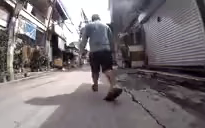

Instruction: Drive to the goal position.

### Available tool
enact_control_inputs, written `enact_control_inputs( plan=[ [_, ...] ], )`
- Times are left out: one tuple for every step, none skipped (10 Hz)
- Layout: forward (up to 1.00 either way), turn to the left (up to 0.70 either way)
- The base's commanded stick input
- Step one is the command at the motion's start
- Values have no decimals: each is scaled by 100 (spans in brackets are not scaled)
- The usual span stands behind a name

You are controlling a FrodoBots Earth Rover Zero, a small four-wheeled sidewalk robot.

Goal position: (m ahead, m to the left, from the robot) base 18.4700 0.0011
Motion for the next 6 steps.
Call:
enact_control_inputs(
  plan=[
    [100,0],
    [100,23],
    [100,6],
    [100,0],
    [100,0],
    [100,0]
  ],
)
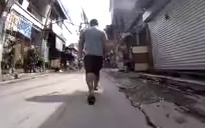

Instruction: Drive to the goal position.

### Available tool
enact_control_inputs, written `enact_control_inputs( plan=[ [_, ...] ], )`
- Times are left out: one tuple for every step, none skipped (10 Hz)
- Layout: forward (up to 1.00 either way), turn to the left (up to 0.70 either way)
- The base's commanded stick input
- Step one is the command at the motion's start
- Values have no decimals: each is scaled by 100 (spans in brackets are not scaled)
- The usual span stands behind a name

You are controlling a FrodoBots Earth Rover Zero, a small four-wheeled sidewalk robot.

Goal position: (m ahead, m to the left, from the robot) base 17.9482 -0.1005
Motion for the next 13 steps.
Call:
enact_control_inputs(
  plan=[
    [100,0],
    [100,0],
    [100,0],
    [100,18],
    [100,9],
    [100,0],
    [100,0],
    [100,0],
    [100,0],
    [100,0],
    [100,0],
    [100,0],
    [100,18]
  ],
)
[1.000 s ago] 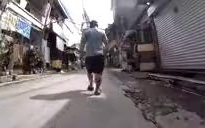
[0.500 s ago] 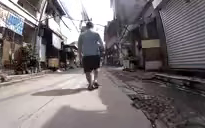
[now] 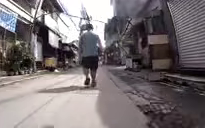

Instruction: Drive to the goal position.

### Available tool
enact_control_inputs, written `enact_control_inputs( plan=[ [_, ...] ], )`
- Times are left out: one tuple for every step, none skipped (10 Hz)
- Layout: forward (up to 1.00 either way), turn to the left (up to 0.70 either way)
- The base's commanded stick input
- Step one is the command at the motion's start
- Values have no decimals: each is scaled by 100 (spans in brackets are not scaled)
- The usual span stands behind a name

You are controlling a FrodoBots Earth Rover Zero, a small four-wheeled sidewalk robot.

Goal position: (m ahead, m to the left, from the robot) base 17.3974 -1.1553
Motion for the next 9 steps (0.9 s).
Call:
enact_control_inputs(
  plan=[
    [100,13],
    [100,0],
    [100,0],
    [100,0],
    [100,0],
    [100,0],
    [100,0],
    [100,0],
    [100,0]
  ],
)
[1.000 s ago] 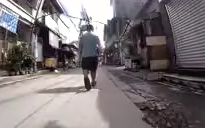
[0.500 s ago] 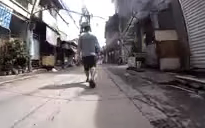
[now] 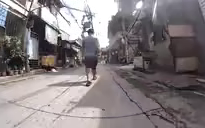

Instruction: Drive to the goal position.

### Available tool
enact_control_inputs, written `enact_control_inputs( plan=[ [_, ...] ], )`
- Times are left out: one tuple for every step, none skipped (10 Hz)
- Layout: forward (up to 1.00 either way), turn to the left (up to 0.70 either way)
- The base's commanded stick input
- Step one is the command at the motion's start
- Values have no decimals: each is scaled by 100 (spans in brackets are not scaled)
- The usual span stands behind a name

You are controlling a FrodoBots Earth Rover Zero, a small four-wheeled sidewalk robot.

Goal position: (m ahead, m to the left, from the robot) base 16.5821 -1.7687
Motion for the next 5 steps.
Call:
enact_control_inputs(
  plan=[
    [100,15],
    [100,11],
    [100,0],
    [100,0],
    [100,0]
  ],
)
